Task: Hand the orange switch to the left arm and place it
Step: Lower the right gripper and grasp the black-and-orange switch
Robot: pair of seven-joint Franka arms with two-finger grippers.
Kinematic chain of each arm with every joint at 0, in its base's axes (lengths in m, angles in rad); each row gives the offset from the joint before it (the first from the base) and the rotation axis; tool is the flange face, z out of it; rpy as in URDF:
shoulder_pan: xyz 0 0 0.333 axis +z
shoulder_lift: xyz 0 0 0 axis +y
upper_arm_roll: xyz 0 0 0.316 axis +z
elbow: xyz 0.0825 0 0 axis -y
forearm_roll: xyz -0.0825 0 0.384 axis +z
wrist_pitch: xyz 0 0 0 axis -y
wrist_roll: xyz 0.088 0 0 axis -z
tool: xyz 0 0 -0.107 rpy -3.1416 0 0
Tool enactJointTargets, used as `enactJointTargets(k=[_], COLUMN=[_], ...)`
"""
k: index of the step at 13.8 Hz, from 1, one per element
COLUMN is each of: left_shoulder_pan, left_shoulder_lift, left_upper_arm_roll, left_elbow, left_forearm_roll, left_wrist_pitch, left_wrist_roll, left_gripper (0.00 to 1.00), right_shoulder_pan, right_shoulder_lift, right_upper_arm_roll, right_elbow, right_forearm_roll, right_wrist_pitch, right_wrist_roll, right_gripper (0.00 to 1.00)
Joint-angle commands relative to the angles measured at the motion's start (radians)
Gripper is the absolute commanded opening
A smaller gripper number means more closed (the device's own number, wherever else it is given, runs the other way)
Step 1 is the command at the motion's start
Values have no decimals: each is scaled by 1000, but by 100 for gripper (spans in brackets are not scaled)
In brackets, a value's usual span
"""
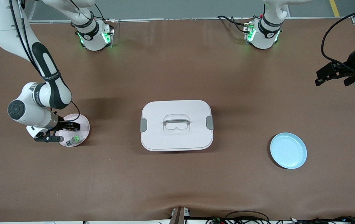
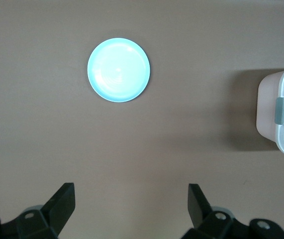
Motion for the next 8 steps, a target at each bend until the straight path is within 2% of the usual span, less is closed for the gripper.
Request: enactJointTargets(k=[1, 8], left_shoulder_pan=[7, 4], left_shoulder_lift=[5, 5], left_upper_arm_roll=[-7, -7], left_elbow=[21, 21], left_forearm_roll=[5, 3], left_wrist_pitch=[-21, -23], left_wrist_roll=[4, 0], left_gripper=[100, 100], right_shoulder_pan=[-5, -7], right_shoulder_lift=[13, 16], right_upper_arm_roll=[1, 1], right_elbow=[-9, -9], right_forearm_roll=[22, 22], right_wrist_pitch=[31, 32], right_wrist_roll=[-17, -19], right_gripper=[100, 100])
